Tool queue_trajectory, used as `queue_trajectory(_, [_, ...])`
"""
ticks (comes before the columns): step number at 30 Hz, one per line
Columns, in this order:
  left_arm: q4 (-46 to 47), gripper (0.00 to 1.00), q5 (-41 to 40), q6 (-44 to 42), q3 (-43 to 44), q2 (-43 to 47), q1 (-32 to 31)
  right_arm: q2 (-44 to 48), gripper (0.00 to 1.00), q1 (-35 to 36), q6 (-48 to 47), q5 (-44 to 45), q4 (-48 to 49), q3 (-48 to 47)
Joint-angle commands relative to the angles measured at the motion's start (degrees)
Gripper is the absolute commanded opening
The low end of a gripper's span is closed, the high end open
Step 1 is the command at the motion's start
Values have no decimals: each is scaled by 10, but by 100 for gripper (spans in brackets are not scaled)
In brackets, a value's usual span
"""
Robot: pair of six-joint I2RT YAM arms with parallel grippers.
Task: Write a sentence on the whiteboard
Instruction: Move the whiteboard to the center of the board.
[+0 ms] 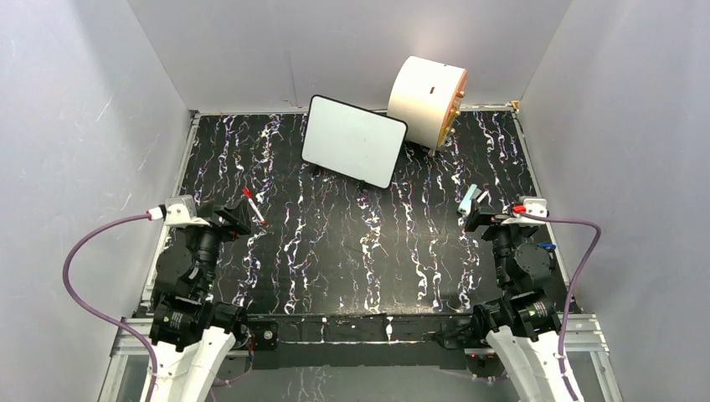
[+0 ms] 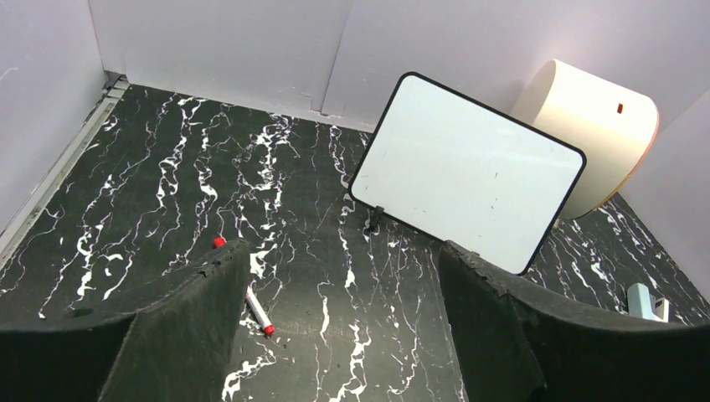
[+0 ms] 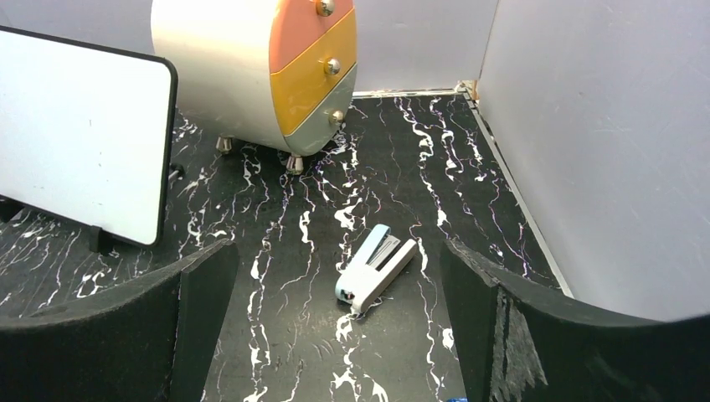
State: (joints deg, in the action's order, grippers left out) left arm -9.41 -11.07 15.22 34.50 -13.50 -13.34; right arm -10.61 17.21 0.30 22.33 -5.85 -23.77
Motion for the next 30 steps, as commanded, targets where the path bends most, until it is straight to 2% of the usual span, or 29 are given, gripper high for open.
queue_trajectory(1, [8, 80, -5, -7, 7, -16, 4, -13, 99, -3, 5, 11, 28, -2])
queue_trajectory(7, [3, 80, -6, 0, 8, -54, 3, -29, 99, -3, 5, 16, 23, -2])
queue_trajectory(15, [31, 81, 53, -1, 10, -158, 3, -45, 99, -3, 8, 24, 13, -7])
queue_trajectory(22, [54, 81, 136, -15, 50, -295, 2, -46, 99, -3, 8, 24, 11, -7])
queue_trajectory(26, [99, 81, 162, -29, 64, -364, 3, -35, 99, -3, 7, 20, 14, -4])
queue_trajectory(30, [113, 79, 195, -31, 102, -467, 3, -28, 99, -4, 6, 20, 16, -1])
